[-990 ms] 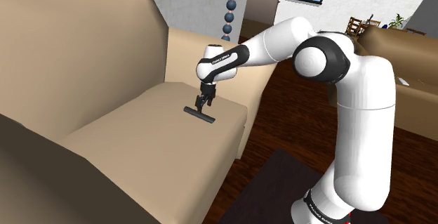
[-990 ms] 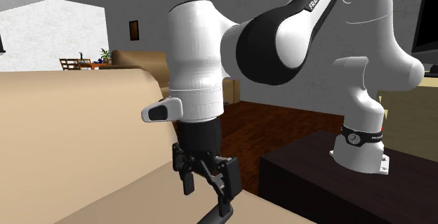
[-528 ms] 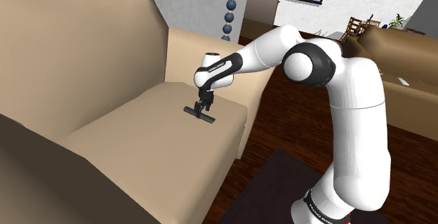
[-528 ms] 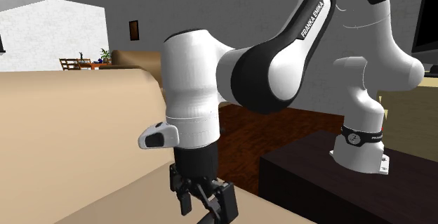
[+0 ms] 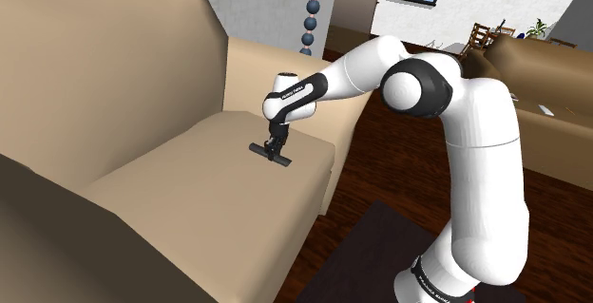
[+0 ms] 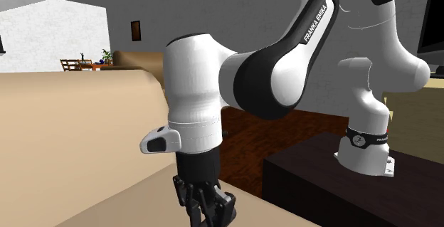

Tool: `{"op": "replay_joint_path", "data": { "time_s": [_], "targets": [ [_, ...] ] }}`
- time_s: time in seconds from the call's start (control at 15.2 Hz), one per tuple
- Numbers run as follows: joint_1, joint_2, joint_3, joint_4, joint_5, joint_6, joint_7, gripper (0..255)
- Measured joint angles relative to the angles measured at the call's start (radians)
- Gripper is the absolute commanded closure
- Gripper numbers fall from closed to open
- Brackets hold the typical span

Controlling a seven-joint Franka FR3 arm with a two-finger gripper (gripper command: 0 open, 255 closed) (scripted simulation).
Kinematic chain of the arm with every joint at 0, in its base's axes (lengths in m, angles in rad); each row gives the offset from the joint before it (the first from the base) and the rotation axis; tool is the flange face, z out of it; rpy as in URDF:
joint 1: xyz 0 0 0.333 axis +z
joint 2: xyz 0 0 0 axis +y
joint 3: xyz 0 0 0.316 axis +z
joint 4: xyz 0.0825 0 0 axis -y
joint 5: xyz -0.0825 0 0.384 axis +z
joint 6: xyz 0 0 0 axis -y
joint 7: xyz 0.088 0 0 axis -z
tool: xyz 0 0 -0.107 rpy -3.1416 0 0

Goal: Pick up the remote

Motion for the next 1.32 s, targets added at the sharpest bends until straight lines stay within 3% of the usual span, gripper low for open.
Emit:
{"op": "replay_joint_path", "data": {
  "time_s": [0.4, 1.32],
  "targets": [
    [0.000, -0.008, 0.000, -0.001, -0.001, -0.009, 0.000, 255],
    [0.006, -0.116, -0.009, 0.028, -0.018, -0.145, 0.020, 255]
  ]
}}
